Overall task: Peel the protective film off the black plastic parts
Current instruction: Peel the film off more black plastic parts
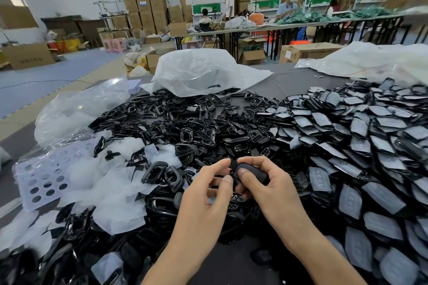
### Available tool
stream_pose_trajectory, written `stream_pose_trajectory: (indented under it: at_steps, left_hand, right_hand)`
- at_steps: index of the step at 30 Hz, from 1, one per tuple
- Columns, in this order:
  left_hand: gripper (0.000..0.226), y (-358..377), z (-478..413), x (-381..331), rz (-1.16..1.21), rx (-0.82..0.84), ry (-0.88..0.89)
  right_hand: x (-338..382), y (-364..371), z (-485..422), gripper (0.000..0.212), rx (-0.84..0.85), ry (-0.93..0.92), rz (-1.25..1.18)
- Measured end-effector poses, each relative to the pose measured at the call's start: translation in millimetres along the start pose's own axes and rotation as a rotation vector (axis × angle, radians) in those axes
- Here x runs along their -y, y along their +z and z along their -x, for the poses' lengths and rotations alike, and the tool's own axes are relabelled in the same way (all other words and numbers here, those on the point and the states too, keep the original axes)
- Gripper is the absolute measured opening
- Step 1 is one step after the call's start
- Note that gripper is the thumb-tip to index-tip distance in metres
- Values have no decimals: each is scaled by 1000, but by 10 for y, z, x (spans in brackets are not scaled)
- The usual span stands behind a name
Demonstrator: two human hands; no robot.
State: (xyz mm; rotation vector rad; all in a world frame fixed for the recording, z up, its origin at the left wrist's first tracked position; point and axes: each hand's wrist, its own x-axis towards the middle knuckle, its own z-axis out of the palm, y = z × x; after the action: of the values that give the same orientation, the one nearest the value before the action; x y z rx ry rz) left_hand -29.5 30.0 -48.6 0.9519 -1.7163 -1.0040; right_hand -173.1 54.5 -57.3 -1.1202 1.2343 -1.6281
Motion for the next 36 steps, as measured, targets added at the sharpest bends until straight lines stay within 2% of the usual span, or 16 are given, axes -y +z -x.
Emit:
stream_pose_trajectory:
  at_steps: [4, 7, 12, 15, 18, 24, 29, 36]
  left_hand:
    - [19, -9, -28, 9, 53, 16, -39]
    - [16, -32, -43, 18, 80, 17, -43]
    - [15, -34, -54, 37, 124, -59, -35]
    - [18, -40, -53, 45, 114, -80, -16]
    - [19, -49, -57, 47, 120, -74, -13]
    - [23, -55, -52, 38, 99, -23, 20]
    - [22, -48, -36, 41, 52, 14, 25]
    - [23, -45, -18, 87, -203, -3, 208]
  right_hand:
    - [14, 39, 27, 25, 103, -4, 69]
    - [15, 47, 33, 24, 119, -2, 44]
    - [17, 84, 18, 15, 58, 101, -303]
    - [26, 109, 19, 19, 40, 137, -391]
    - [34, 118, 23, 27, 31, 142, -376]
    - [50, 78, 6, 11, 61, 209, -380]
    - [48, 40, -14, 12, 90, 228, -300]
    - [49, 4, -6, 16, 110, 186, -149]
